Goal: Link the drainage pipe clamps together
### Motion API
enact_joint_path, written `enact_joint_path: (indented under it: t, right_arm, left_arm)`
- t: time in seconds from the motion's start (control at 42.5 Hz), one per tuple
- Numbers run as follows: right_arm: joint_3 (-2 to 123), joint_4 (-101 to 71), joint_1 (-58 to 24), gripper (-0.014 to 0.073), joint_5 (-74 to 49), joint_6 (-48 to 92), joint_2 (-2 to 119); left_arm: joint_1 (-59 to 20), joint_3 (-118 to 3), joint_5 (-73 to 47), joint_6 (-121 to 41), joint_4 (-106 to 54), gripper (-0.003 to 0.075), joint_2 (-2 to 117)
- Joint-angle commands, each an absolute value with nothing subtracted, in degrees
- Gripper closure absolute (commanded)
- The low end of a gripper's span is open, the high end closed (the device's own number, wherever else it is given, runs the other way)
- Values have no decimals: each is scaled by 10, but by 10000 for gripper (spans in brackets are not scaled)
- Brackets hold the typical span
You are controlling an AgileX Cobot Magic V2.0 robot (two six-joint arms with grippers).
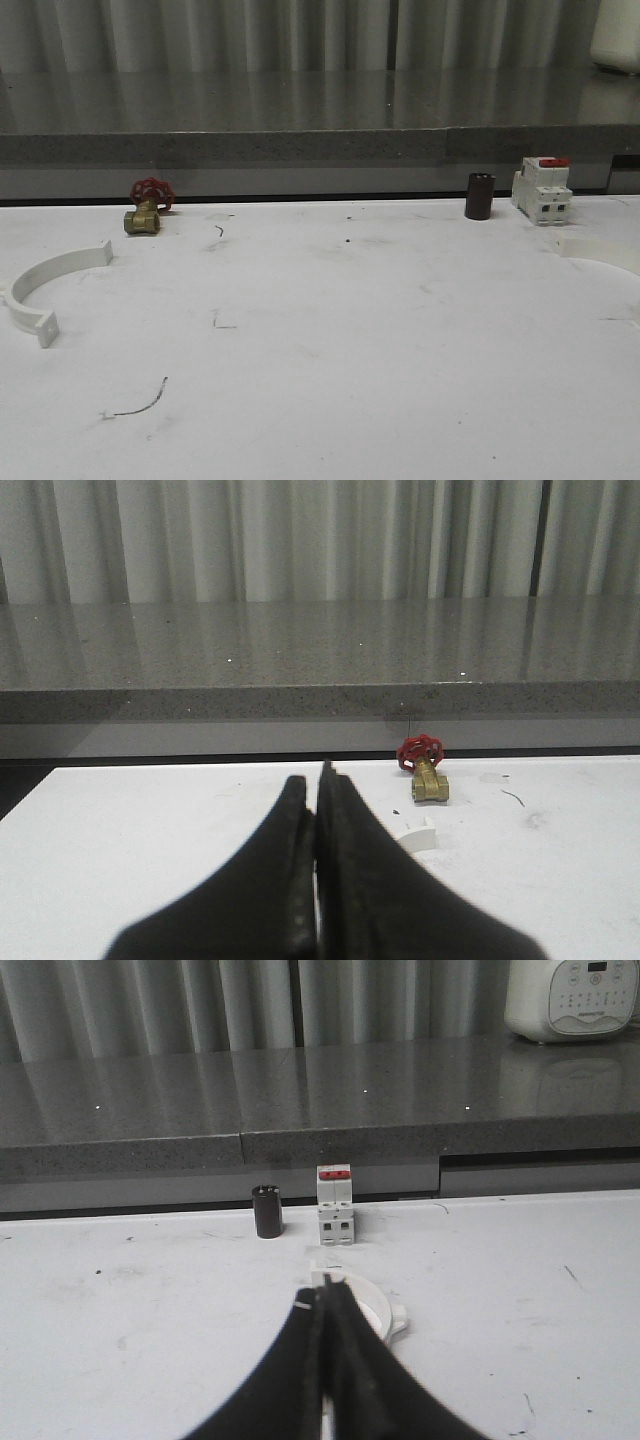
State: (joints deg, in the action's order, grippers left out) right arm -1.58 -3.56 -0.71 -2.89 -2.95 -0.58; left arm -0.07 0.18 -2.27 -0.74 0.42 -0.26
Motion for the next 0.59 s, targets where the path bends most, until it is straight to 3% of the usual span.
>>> enact_joint_path:
  t: [0.0, 0.565]
  right_arm:
    - [-13, -37, -6, 708, 21, -25, -15]
    - [-13, -37, -6, 708, 30, -25, -15]
  left_arm:
    - [-6, 16, 27, 0, 4, 741, -9]
    - [-6, 16, 39, 0, 4, 741, -9]
